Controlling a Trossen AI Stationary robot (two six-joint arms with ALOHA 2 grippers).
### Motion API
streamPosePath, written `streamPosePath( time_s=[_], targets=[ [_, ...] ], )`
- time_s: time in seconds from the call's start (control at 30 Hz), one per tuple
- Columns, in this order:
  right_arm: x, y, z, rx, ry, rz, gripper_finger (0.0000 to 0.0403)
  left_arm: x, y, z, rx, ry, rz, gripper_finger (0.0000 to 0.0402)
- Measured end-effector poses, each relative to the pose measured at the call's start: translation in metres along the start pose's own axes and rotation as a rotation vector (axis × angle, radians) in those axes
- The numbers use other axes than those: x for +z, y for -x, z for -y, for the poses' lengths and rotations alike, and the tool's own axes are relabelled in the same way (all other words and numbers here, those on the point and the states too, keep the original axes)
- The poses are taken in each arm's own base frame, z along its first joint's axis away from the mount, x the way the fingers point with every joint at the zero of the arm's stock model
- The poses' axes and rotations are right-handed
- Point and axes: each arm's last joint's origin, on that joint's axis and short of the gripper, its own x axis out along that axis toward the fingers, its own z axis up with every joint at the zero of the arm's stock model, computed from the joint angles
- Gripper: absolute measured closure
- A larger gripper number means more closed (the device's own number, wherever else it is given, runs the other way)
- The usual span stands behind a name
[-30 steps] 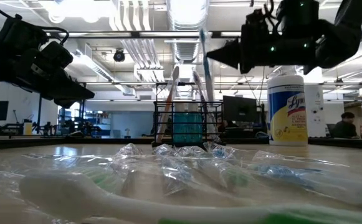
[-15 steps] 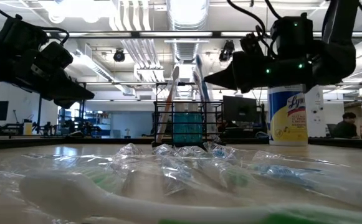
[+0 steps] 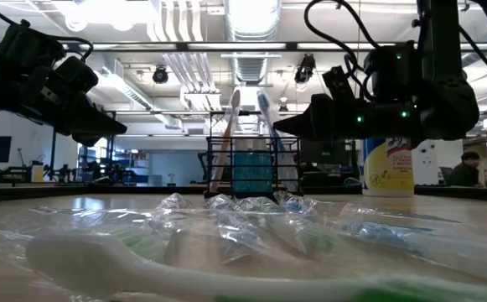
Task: Pick & Place toothbrushing station
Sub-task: Put the right blue toothbrush into the mesh organizer
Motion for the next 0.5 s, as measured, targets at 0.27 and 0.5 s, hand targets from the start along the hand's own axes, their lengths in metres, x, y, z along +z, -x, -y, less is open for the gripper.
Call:
streamPosePath(
  time_s=[0.27,0.5],
  targets=[
    [0.002,0.002,-0.002,0.013,-0.018,0.001,0.0394,0.0,0.0,0.0,0.0,0.001,0.002,0.0392],
    [0.011,0.009,-0.003,0.027,-0.058,0.012,0.0379,0.0,0.0,0.0,-0.001,0.01,0.001,0.0392]
  ],
)
